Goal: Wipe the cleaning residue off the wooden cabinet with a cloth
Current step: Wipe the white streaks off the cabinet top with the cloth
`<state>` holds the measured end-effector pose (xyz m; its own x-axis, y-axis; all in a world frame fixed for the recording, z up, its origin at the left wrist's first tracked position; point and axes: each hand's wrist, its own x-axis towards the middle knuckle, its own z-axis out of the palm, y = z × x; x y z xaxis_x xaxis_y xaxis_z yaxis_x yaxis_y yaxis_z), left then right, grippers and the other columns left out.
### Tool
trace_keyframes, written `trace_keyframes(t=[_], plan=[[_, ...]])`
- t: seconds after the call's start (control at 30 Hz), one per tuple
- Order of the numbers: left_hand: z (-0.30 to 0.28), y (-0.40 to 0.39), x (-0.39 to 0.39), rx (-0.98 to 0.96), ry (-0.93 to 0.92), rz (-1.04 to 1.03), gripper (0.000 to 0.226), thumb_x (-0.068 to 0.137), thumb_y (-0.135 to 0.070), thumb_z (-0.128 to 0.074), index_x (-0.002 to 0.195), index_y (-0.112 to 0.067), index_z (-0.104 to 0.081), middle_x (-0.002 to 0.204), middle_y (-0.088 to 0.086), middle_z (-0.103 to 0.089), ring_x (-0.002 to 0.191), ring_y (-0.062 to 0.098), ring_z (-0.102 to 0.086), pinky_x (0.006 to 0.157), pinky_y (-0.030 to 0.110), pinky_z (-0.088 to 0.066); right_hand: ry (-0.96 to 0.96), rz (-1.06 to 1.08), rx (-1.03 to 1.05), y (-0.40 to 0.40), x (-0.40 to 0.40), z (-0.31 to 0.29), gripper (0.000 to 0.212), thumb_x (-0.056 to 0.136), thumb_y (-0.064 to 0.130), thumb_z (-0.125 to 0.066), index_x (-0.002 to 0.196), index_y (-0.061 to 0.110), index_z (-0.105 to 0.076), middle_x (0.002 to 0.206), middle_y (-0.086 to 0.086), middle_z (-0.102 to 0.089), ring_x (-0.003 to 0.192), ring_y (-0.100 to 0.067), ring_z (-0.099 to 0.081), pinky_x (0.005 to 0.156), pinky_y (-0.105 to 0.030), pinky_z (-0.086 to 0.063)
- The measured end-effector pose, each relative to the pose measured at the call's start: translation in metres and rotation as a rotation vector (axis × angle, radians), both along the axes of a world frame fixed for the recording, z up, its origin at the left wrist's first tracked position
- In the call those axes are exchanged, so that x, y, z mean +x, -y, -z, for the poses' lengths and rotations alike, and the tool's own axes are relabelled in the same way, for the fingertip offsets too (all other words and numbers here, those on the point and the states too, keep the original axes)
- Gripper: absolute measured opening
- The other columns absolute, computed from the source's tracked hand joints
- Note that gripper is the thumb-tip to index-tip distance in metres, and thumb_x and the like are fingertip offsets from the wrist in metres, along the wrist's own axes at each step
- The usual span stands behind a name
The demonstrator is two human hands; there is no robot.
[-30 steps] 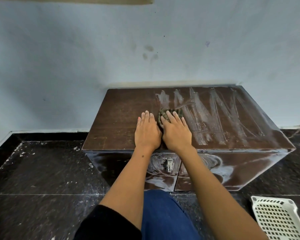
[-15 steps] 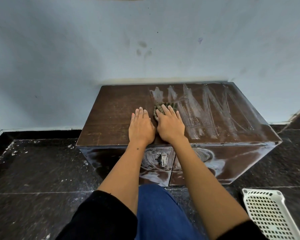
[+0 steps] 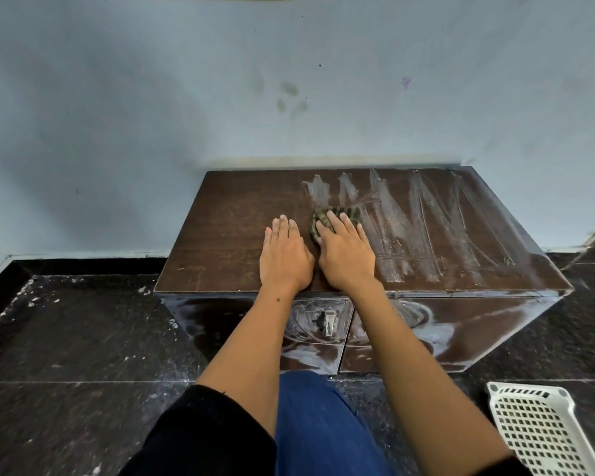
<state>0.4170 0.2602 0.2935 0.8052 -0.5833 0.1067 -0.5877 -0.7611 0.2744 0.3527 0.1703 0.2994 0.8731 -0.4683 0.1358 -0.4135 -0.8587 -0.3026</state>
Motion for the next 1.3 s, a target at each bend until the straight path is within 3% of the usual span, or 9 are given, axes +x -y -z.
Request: trace_keyframes(t=[0.13, 0.33, 0.6, 0.73, 0.87, 1.17, 1.3], plan=[[0.002, -0.005, 0.000, -0.005, -0.004, 0.002, 0.053, 0.098, -0.020, -0.024, 0.147, -0.002, -0.016, 0.157, 0.014, -0.010, 0.146, 0.023, -0.005, 0.119, 0.034, -0.002, -0.035, -0.022, 0.021, 0.002, 0.010, -0.005, 0.045, 0.103, 0.024, -0.028, 0.147, 0.021, -0.031, 0.159, -0.001, -0.015, 0.147, -0.019, -0.005, 0.120, -0.041, -0.004], [0.007, -0.001, -0.001, -0.026, 0.009, -0.006, 0.053, 0.098, -0.022, -0.024, 0.147, -0.003, -0.017, 0.157, 0.013, -0.011, 0.146, 0.023, -0.005, 0.119, 0.034, -0.003, 0.082, 0.038, -0.058, -0.025, -0.051, 0.018, 0.043, 0.103, 0.026, -0.028, 0.144, 0.024, -0.037, 0.156, 0.001, -0.024, 0.146, -0.018, -0.013, 0.119, -0.038, -0.006], [0.002, 0.000, 0.001, -0.003, -0.018, -0.007, 0.052, 0.099, -0.021, -0.023, 0.148, -0.003, -0.015, 0.157, 0.012, -0.009, 0.146, 0.022, -0.004, 0.119, 0.034, -0.003, -0.047, -0.031, 0.033, 0.006, 0.012, -0.009, 0.045, 0.103, 0.023, -0.027, 0.147, 0.020, -0.030, 0.159, 0.000, -0.013, 0.147, -0.018, -0.004, 0.120, -0.040, -0.003], [-0.001, -0.002, 0.001, -0.013, -0.029, -0.004, 0.053, 0.098, -0.020, -0.027, 0.147, -0.002, -0.016, 0.157, 0.014, -0.011, 0.145, 0.024, -0.006, 0.118, 0.035, -0.003, 0.019, 0.016, 0.008, -0.016, -0.027, 0.007, 0.046, 0.102, 0.024, -0.030, 0.148, 0.023, -0.028, 0.159, 0.002, -0.013, 0.147, -0.017, -0.003, 0.120, -0.039, -0.003], [-0.008, 0.002, 0.017, -0.009, 0.081, 0.014, 0.052, 0.099, -0.021, -0.025, 0.147, -0.002, -0.015, 0.156, 0.015, -0.012, 0.145, 0.025, -0.006, 0.117, 0.035, -0.002, 0.071, 0.064, -0.054, -0.032, -0.058, 0.016, 0.045, 0.101, 0.026, -0.030, 0.147, 0.026, -0.031, 0.158, 0.004, -0.018, 0.147, -0.015, -0.008, 0.118, -0.036, -0.001], [0.003, 0.003, 0.026, 0.006, 0.037, 0.015, 0.052, 0.099, -0.021, -0.023, 0.147, -0.002, -0.017, 0.157, 0.013, -0.012, 0.145, 0.023, -0.006, 0.118, 0.034, -0.001, -0.065, -0.038, 0.034, 0.022, 0.051, -0.007, 0.047, 0.101, 0.023, -0.031, 0.148, 0.021, -0.029, 0.159, 0.000, -0.012, 0.147, -0.019, -0.003, 0.120, -0.041, -0.004], [0.003, 0.002, 0.025, -0.001, 0.028, 0.029, 0.052, 0.100, -0.022, -0.023, 0.147, -0.003, -0.016, 0.157, 0.012, -0.011, 0.146, 0.021, -0.006, 0.119, 0.033, -0.002, -0.029, -0.031, 0.039, 0.015, 0.041, -0.008, 0.046, 0.102, 0.023, -0.029, 0.148, 0.021, -0.029, 0.159, 0.000, -0.014, 0.147, -0.018, -0.004, 0.120, -0.040, -0.003]])
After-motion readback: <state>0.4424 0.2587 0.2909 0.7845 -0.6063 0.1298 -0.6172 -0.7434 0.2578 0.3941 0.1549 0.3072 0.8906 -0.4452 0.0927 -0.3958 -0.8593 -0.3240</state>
